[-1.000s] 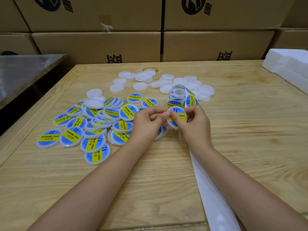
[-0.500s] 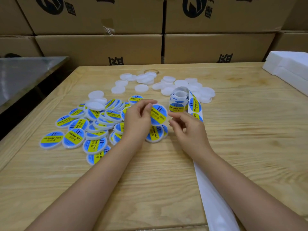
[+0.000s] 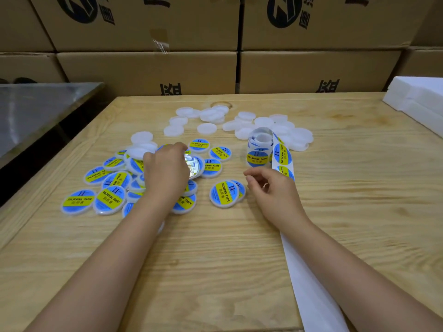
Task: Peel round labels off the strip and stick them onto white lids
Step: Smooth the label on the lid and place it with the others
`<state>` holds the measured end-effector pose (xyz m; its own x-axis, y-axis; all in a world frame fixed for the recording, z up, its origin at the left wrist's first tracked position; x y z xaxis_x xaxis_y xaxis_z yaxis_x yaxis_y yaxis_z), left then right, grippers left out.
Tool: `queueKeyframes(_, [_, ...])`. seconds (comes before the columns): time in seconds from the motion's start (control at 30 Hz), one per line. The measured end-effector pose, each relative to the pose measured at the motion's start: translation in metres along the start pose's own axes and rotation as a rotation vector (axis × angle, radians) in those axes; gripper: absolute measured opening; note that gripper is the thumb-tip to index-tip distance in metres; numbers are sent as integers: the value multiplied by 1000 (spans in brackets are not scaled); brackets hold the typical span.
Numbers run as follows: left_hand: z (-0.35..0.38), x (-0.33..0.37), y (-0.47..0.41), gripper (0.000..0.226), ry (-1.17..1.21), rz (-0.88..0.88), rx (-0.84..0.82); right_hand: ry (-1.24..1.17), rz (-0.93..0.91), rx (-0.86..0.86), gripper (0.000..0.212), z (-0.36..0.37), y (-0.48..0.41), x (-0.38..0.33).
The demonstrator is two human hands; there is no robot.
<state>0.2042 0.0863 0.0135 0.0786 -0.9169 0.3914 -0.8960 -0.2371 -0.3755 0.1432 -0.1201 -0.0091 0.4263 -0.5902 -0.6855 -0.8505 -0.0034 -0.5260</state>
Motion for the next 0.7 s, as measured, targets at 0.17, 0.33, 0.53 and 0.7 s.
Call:
queueKeyframes(0.17, [-16, -6, -8, 27, -31, -47, 108, 42, -103, -177, 17, 14, 2, -8])
queueKeyframes(0.33, [-34, -60, -59, 32, 179, -348, 31, 67, -224, -350, 38, 23, 8, -16])
queueKeyframes(0.53, [-14, -100, -129, 57, 133, -499, -285, 141, -293, -450, 52, 30, 9, -20])
queueKeyframes(0.7, [11, -94, -142, 95, -62, -503, -518, 100, -277, -432, 49, 28, 9, -20])
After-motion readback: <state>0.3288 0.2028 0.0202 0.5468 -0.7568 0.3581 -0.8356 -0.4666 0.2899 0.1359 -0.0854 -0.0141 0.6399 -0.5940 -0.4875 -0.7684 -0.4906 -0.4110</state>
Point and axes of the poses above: each hand's wrist, its own y-axis away from the middle knuckle, its own z-axis out of the palm, x = y × z, the point moved 6 cm from there along -y, towards the middle knuckle, and after that the axes turned 10 degrees about -z, right-handed, at the moved point
